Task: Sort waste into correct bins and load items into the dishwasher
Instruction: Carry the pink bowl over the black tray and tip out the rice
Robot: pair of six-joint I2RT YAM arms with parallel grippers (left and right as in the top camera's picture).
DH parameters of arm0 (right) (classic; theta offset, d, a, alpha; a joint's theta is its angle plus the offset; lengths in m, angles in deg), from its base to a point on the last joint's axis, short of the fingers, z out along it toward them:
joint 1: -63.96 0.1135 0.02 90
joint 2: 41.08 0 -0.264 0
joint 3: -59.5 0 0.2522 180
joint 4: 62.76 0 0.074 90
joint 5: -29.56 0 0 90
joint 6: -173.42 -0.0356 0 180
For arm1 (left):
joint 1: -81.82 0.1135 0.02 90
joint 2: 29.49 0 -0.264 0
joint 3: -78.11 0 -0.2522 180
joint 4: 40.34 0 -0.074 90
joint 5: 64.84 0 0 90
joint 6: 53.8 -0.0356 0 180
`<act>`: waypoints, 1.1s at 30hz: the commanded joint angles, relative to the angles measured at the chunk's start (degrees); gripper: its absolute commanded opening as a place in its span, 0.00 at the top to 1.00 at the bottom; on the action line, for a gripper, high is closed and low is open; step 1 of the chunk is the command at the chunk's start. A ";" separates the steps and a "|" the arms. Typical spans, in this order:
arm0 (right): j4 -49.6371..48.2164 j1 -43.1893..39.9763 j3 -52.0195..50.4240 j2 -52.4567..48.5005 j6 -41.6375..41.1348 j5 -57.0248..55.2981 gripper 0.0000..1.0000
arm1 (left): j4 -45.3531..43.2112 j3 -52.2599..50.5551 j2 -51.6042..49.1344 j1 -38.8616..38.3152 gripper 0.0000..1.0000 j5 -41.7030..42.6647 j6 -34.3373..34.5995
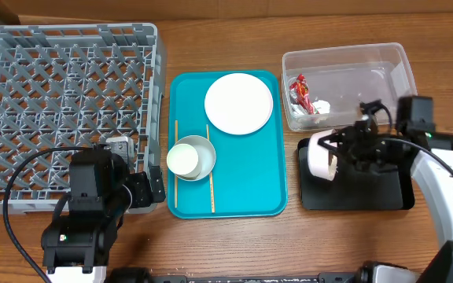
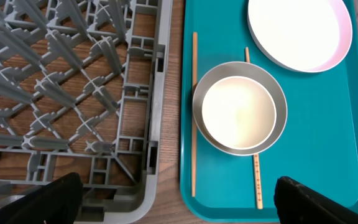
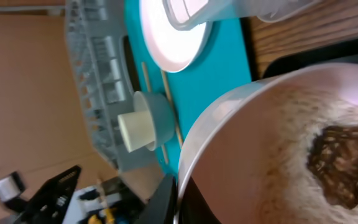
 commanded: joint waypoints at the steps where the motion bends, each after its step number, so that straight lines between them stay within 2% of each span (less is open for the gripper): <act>1: -3.72 -4.70 -3.32 -0.48 1.20 14.03 0.96 | -0.26 1.18 -0.09 -0.33 0.00 -0.52 0.35; 19: -3.54 -23.58 -4.96 -7.63 0.70 33.79 0.96 | -0.24 1.18 -0.09 -0.33 0.00 -0.52 0.35; 25: -3.34 -28.61 -4.96 -7.63 -6.62 33.90 0.96 | -0.24 1.18 -0.09 -0.33 0.00 -0.52 0.35; 33: -3.34 -29.07 -4.96 -7.63 -6.75 33.92 0.96 | -0.33 1.18 -0.09 -0.33 0.00 -0.52 0.35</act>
